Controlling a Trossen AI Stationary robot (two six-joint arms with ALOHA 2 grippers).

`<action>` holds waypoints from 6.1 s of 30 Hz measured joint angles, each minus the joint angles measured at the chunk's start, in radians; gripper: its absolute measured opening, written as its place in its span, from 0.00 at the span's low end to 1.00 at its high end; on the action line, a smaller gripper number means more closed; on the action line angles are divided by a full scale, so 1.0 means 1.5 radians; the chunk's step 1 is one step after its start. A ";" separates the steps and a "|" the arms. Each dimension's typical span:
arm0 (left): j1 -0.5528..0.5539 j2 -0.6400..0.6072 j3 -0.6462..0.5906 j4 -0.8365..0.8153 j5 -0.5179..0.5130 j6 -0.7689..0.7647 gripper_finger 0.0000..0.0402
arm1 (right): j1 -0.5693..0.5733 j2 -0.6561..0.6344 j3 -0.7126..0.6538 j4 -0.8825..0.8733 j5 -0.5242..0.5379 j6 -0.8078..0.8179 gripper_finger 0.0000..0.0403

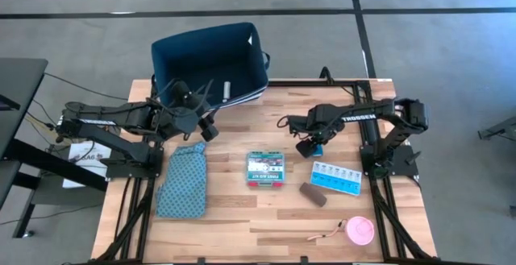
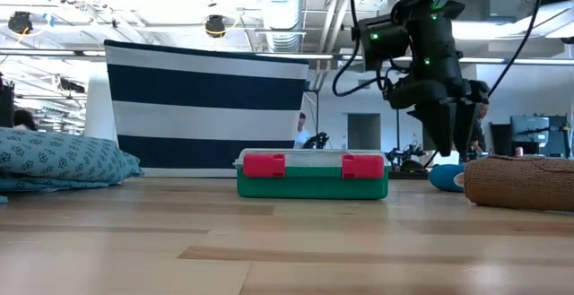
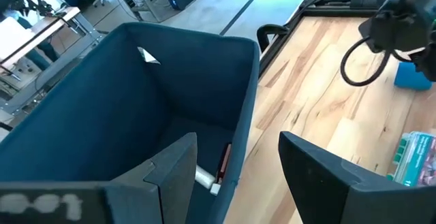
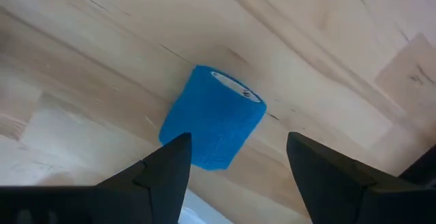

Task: Pick & place medical supplies in basket/bin
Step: Put the blue bandage into the blue bin

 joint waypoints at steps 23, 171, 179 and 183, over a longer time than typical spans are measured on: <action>0.000 0.000 0.000 -0.001 -0.001 0.014 0.50 | 0.038 0.000 -0.049 0.082 -0.010 0.067 0.53; 0.001 0.000 -0.053 0.025 0.010 0.058 0.50 | 0.123 0.192 0.162 -0.061 0.227 -0.407 0.58; 0.001 0.000 -0.053 0.025 0.040 0.059 0.50 | 0.077 0.197 0.161 -0.045 0.220 -0.453 0.58; 0.001 0.000 -0.053 0.025 0.044 0.059 0.50 | 0.057 0.197 0.161 -0.030 0.171 -0.479 0.58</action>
